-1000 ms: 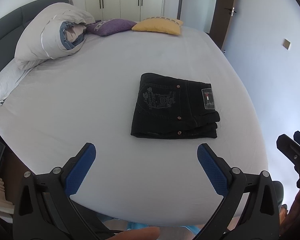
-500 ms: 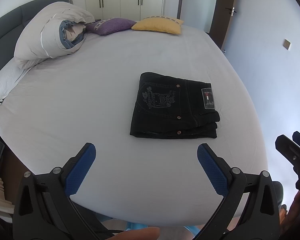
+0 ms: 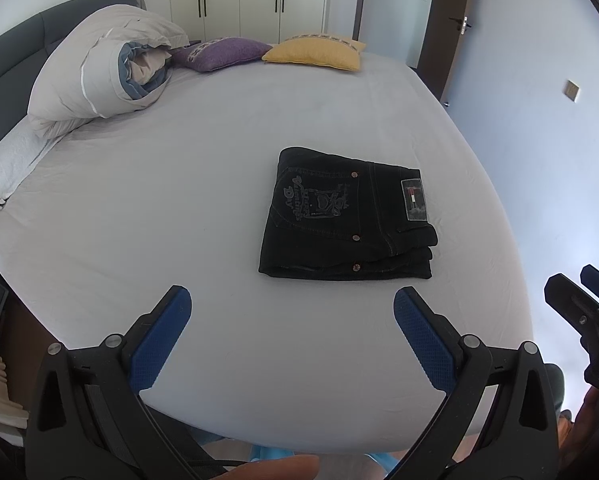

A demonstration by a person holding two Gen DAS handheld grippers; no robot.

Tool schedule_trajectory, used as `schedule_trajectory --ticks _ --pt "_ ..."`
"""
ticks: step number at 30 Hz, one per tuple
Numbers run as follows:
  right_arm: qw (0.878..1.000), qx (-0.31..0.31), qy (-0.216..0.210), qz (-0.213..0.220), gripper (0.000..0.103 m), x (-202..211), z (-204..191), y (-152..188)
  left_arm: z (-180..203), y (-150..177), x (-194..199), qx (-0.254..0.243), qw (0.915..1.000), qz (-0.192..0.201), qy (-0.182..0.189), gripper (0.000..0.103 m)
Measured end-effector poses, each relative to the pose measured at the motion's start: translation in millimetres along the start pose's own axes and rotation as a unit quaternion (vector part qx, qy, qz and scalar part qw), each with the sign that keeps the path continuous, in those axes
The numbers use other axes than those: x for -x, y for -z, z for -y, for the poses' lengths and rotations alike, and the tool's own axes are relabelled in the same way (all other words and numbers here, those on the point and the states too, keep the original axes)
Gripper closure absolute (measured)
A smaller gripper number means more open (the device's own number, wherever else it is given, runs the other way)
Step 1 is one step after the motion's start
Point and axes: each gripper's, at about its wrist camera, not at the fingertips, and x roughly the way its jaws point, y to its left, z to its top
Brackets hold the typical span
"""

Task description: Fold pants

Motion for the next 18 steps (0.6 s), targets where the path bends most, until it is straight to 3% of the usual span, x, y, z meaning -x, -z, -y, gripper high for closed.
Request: schedule_trajectory --ticks 18 --pt "1.0 0.001 -0.002 0.0 0.0 -0.4 -4.4 -0.2 2.9 -0.9 -0.5 0.001 1.0 -0.001 0.0 0.0"
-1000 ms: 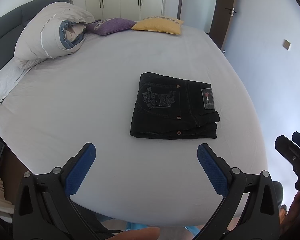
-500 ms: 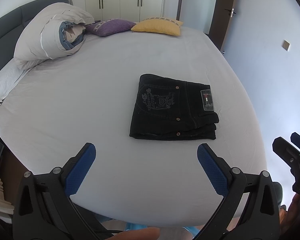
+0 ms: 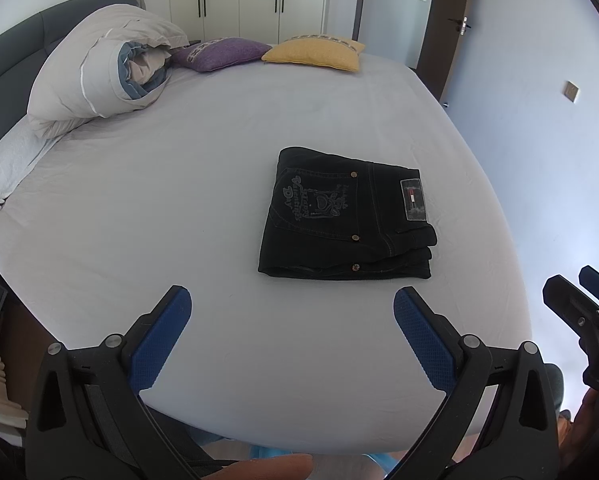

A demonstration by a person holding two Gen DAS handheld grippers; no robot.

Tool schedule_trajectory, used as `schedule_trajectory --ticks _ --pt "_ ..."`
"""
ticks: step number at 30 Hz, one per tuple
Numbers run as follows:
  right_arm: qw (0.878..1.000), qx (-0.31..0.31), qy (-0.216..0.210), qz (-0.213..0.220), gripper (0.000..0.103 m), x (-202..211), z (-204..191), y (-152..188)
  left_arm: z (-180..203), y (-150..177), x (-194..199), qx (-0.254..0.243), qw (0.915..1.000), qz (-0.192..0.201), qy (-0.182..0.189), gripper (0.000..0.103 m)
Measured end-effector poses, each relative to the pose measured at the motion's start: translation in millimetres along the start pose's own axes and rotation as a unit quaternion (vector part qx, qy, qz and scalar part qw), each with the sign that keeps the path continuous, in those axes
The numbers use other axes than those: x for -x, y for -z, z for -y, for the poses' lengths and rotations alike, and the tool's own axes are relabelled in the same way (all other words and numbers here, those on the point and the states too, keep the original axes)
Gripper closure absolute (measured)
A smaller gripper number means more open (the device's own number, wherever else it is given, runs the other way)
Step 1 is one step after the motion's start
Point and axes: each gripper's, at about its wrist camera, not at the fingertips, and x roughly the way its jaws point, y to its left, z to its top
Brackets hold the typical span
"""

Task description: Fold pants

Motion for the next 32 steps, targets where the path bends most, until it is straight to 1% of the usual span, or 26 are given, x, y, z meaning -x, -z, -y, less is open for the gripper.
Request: schedule_trajectory --ticks 26,32 --pt "1.0 -0.003 -0.003 -0.003 0.0 -3.5 -1.1 3.0 2.8 3.7 0.3 0.0 1.0 -0.002 0.001 0.0" --pt "1.0 -0.008 -0.003 -0.004 0.0 -5.1 1.9 6.9 2.5 9.2 2.9 -0.004 1.0 0.006 0.0 0.0"
